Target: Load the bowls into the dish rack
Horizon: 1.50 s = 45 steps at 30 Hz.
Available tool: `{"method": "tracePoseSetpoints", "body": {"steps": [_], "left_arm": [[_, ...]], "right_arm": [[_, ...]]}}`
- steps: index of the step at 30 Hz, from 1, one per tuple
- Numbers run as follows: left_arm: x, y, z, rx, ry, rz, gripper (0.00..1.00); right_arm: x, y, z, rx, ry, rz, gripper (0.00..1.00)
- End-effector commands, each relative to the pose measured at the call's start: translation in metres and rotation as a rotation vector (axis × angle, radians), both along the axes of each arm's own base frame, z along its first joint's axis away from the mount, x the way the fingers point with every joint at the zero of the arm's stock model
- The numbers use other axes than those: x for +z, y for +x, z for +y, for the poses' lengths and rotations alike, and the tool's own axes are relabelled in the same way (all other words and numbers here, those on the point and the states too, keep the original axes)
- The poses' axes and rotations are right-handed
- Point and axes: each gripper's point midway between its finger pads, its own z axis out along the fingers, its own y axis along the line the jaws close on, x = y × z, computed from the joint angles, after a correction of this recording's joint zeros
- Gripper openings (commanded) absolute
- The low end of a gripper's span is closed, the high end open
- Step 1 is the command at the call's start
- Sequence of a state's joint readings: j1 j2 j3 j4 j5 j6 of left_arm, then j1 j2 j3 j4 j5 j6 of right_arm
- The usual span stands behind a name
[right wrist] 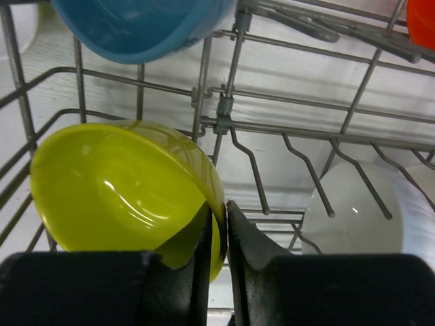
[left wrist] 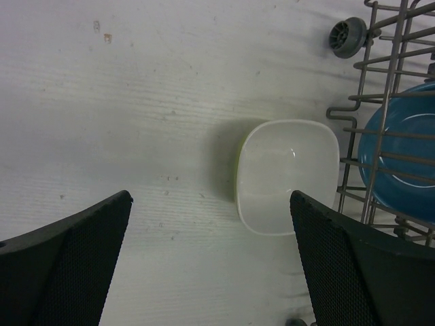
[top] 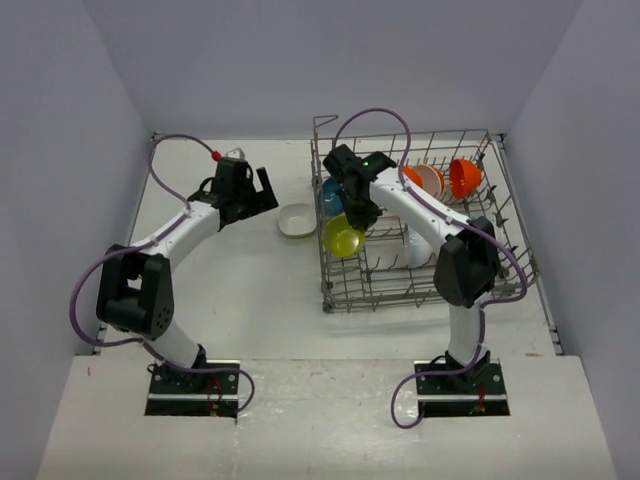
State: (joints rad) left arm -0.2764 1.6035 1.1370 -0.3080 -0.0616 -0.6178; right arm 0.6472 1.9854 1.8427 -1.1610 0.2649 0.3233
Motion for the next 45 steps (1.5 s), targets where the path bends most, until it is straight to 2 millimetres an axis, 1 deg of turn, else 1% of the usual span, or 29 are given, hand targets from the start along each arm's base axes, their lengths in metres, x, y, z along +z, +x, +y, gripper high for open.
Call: {"method": "tracePoseSetpoints", "body": {"steps": [1, 2, 4, 5, 6, 10, 12, 13, 14, 16, 17, 18, 19, 20, 22, 23, 25, 28, 30, 32, 33, 34, 35, 37, 38, 40, 43, 44, 45], "left_arm": [[0.007, 0.013, -0.010, -0.019, -0.040, -0.029, 1.00], [0.004, 0.013, -0.011, -0.022, -0.042, -0.020, 1.00], [0.002, 0.014, -0.013, -0.026, -0.048, -0.017, 1.00], [-0.001, 0.014, -0.015, -0.032, -0.053, -0.011, 1.00], [-0.002, 0.016, -0.015, -0.032, -0.055, -0.015, 1.00], [-0.014, 0.019, -0.022, -0.053, -0.076, 0.010, 1.00], [-0.021, 0.019, -0.026, -0.062, -0.086, 0.026, 1.00], [-0.023, 0.020, -0.026, -0.061, -0.087, 0.028, 1.00], [-0.026, 0.020, -0.028, -0.067, -0.092, 0.033, 1.00], [-0.034, 0.022, -0.030, -0.068, -0.095, 0.044, 1.00], [-0.037, 0.022, -0.032, -0.075, -0.101, 0.051, 1.00], [-0.039, 0.023, -0.033, -0.079, -0.105, 0.051, 1.00], [-0.043, 0.024, -0.034, -0.080, -0.107, 0.058, 1.00], [-0.044, 0.025, -0.036, -0.087, -0.112, 0.055, 0.99], [-0.053, 0.027, -0.038, -0.091, -0.112, 0.071, 0.95], [-0.058, 0.027, -0.039, -0.092, -0.114, 0.084, 0.91], [-0.064, 0.026, -0.042, -0.097, -0.113, 0.094, 0.87], [-0.074, 0.025, -0.045, -0.102, -0.090, 0.108, 0.82], [-0.082, 0.023, -0.049, -0.113, -0.079, 0.125, 0.75], [-0.083, 0.027, -0.051, -0.115, -0.077, 0.121, 0.70], [-0.088, 0.028, -0.051, -0.111, -0.073, 0.131, 0.65], [-0.090, 0.029, -0.052, -0.107, -0.070, 0.134, 0.58], [-0.090, 0.032, -0.054, -0.108, -0.075, 0.130, 0.48], [-0.096, 0.032, -0.057, -0.116, -0.080, 0.145, 0.32], [-0.094, 0.032, -0.058, -0.116, -0.080, 0.142, 0.15], [-0.091, 0.032, -0.056, -0.102, -0.072, 0.133, 0.00], [-0.072, 0.030, -0.048, -0.072, -0.052, 0.094, 0.00], [-0.054, 0.030, -0.047, -0.070, -0.061, 0.058, 0.00], [-0.050, 0.028, -0.040, -0.045, -0.040, 0.044, 0.00]], "right_arm": [[0.008, 0.012, 0.024, 0.017, 0.096, -0.038, 0.17], [0.009, 0.013, 0.025, 0.017, 0.099, -0.041, 0.23], [0.010, 0.014, 0.022, 0.004, 0.090, -0.053, 0.27], [0.011, 0.015, 0.022, 0.001, 0.088, -0.059, 0.39], [0.012, 0.016, 0.022, -0.004, 0.091, -0.068, 0.44], [0.033, 0.021, 0.021, -0.020, 0.132, -0.147, 0.48], [0.063, 0.020, 0.022, -0.017, 0.202, -0.227, 0.51], [0.060, 0.021, 0.023, -0.014, 0.206, -0.228, 0.54], [0.080, 0.022, 0.025, -0.006, 0.256, -0.285, 0.57], [0.086, 0.015, 0.024, 0.005, 0.290, -0.311, 0.63], [0.109, 0.013, 0.024, 0.003, 0.347, -0.370, 0.65], [0.116, 0.011, 0.022, -0.004, 0.366, -0.392, 0.68], [0.116, 0.007, 0.018, -0.009, 0.372, -0.401, 0.72], [0.137, 0.004, 0.012, -0.031, 0.406, -0.463, 0.74], [0.144, 0.000, 0.000, -0.077, 0.415, -0.503, 0.83], [0.154, -0.005, -0.015, -0.117, 0.404, -0.553, 0.95], [0.164, -0.008, -0.030, -0.167, 0.406, -0.606, 0.99], [0.176, -0.016, -0.056, -0.255, 0.422, -0.684, 0.99], [0.178, -0.026, -0.067, -0.272, 0.436, -0.710, 0.99], [0.179, -0.030, -0.071, -0.282, 0.453, -0.726, 0.99], [0.171, -0.033, -0.073, -0.281, 0.448, -0.716, 0.99], [0.175, -0.037, -0.076, -0.289, 0.467, -0.728, 0.99], [0.167, -0.040, -0.077, -0.291, 0.460, -0.718, 0.99], [0.165, -0.044, -0.082, -0.297, 0.459, -0.722, 0.99], [0.159, -0.046, -0.084, -0.298, 0.451, -0.715, 0.99], [0.159, -0.050, -0.087, -0.303, 0.456, -0.718, 0.99], [0.156, -0.054, -0.086, -0.293, 0.466, -0.711, 0.99], [0.155, -0.055, -0.085, -0.283, 0.469, -0.710, 0.99], [0.159, -0.054, -0.084, -0.264, 0.476, -0.721, 0.99]]}}
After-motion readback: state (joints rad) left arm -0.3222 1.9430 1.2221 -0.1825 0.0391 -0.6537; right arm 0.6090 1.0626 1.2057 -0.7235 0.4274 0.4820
